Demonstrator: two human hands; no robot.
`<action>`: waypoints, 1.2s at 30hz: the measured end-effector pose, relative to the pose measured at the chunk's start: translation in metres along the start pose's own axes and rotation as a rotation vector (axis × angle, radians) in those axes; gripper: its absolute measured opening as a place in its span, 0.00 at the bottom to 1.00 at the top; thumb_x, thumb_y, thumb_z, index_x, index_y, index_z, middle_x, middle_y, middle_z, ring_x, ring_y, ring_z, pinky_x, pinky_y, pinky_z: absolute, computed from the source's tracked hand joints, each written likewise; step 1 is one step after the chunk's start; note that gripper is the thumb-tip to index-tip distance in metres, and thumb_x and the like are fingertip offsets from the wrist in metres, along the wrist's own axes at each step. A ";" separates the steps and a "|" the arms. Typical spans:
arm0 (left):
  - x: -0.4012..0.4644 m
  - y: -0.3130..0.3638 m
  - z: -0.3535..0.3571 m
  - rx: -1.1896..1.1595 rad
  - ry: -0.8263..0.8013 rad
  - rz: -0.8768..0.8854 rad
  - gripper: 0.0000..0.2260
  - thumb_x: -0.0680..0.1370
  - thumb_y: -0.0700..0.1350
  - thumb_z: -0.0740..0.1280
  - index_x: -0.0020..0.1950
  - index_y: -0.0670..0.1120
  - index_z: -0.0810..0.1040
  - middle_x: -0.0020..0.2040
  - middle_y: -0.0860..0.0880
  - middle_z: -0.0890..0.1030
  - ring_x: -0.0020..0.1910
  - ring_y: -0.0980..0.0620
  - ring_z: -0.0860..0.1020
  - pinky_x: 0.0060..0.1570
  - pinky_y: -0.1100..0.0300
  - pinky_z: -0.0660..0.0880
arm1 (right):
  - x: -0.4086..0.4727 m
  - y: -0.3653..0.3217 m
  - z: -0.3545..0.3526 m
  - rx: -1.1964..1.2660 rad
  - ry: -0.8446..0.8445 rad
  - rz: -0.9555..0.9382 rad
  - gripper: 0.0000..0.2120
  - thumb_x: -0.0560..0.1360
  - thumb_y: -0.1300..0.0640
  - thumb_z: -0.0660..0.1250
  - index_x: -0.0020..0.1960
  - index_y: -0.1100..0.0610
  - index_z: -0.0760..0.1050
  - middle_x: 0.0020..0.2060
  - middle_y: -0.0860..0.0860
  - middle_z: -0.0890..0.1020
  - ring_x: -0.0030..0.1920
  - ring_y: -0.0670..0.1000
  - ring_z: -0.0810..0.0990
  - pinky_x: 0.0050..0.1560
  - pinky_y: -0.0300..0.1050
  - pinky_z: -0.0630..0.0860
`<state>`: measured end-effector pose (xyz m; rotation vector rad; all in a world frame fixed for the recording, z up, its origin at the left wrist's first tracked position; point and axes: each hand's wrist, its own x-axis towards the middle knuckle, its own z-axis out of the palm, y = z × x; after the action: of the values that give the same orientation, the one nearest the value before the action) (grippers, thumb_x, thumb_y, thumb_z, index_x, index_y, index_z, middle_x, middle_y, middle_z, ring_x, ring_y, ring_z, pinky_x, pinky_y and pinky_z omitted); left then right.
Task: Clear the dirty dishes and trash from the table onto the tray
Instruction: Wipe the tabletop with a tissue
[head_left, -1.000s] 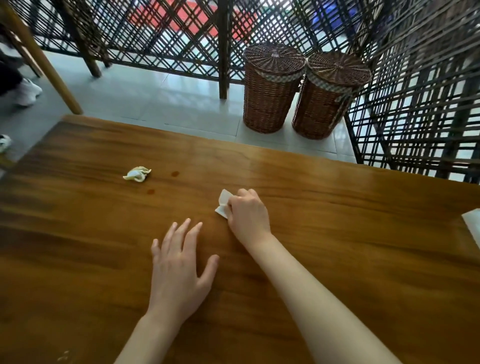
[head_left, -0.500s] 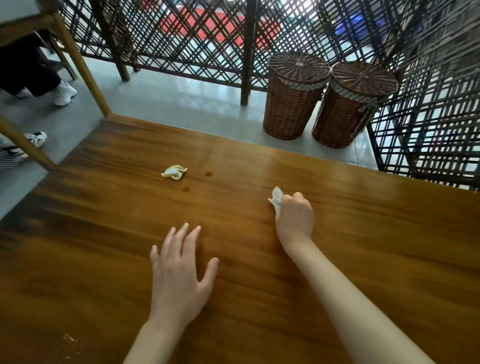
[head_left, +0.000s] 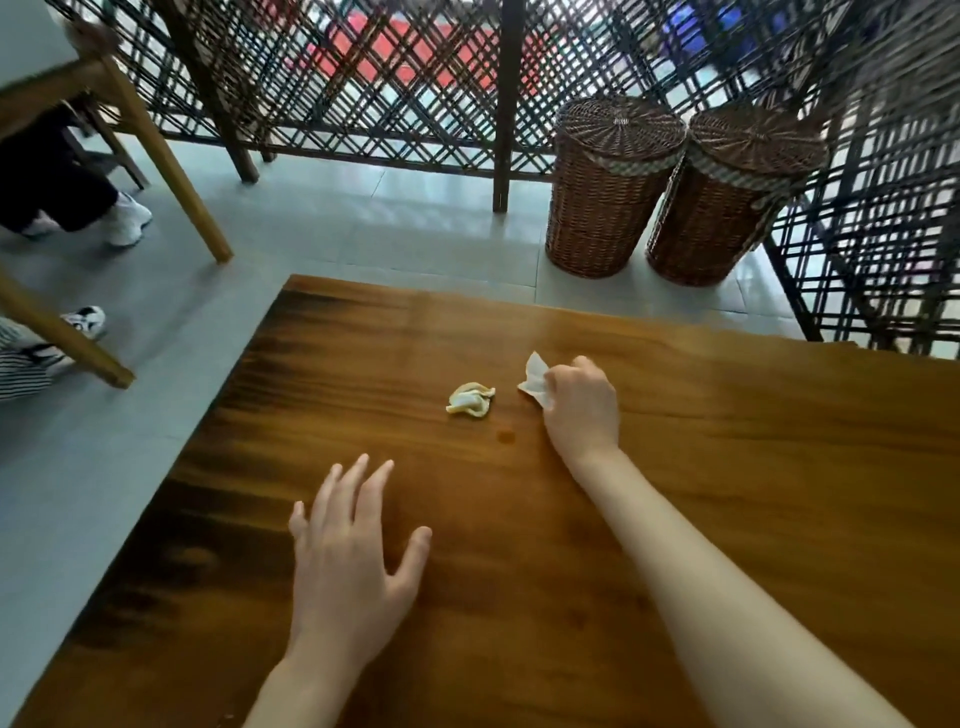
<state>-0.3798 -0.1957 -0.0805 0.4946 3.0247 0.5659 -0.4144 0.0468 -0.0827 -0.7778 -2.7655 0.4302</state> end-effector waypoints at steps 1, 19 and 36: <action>0.004 -0.005 0.000 -0.003 0.004 0.006 0.29 0.70 0.57 0.71 0.69 0.49 0.71 0.70 0.47 0.70 0.71 0.43 0.65 0.67 0.41 0.54 | 0.000 -0.003 0.001 0.003 0.005 0.004 0.08 0.75 0.66 0.62 0.46 0.61 0.80 0.40 0.54 0.75 0.45 0.54 0.75 0.40 0.38 0.65; 0.013 -0.021 0.008 0.014 -0.119 0.119 0.36 0.71 0.69 0.57 0.75 0.54 0.59 0.77 0.52 0.57 0.76 0.50 0.51 0.69 0.49 0.40 | -0.053 -0.053 0.010 0.080 -0.158 -0.245 0.10 0.77 0.64 0.60 0.50 0.60 0.81 0.41 0.53 0.76 0.42 0.51 0.74 0.40 0.39 0.71; -0.036 0.000 0.017 0.030 -0.155 0.161 0.38 0.71 0.70 0.56 0.76 0.53 0.56 0.77 0.53 0.57 0.76 0.51 0.51 0.70 0.47 0.42 | -0.125 -0.047 -0.011 0.195 -0.206 -0.320 0.08 0.74 0.57 0.64 0.43 0.58 0.80 0.38 0.50 0.76 0.42 0.47 0.71 0.40 0.38 0.74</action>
<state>-0.3441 -0.2009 -0.0977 0.7513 2.8676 0.4647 -0.3293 -0.0558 -0.0743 -0.2513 -2.9042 0.7344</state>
